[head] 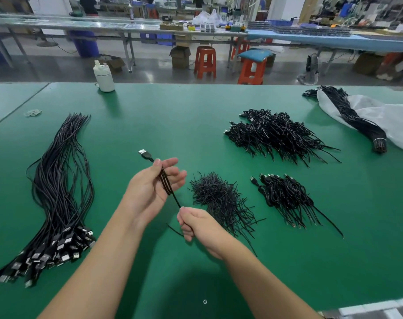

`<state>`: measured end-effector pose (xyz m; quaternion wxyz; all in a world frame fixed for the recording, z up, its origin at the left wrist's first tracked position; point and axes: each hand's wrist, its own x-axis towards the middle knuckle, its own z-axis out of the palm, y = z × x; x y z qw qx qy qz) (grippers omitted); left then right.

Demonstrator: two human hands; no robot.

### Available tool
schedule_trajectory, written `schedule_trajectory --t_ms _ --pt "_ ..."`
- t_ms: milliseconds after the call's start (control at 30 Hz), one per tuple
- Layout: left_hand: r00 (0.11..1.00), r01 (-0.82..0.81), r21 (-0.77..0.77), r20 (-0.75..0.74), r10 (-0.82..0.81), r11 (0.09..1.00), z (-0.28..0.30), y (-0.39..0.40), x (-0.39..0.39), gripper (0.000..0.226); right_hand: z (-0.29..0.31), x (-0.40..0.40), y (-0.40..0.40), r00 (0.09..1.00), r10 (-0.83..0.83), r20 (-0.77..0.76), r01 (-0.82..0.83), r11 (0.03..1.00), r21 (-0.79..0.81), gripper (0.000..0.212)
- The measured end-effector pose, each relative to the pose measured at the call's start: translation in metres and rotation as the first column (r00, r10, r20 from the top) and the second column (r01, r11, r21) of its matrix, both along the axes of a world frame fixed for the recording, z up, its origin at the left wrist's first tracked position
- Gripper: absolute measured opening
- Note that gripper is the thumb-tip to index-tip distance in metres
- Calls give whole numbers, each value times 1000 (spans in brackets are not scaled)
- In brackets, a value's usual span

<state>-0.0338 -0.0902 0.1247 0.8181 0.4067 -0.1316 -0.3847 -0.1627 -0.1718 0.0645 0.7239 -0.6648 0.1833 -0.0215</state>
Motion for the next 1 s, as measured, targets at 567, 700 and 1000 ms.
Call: schedule_trajectory --t_ms 567,700,1000 --pt "868 -45 525 442 -227 850 -7 -1 -17 32 28 -4 -25 999 -29 27 33 984 -176 34" --pt "950 -66 347 308 -47 935 -7 -9 -31 33 25 -4 -10 999 39 -11 -41 952 -304 33" --pt "999 13 66 -33 -11 998 1 -16 -50 21 20 -6 -14 967 -168 193 137 977 163 29"
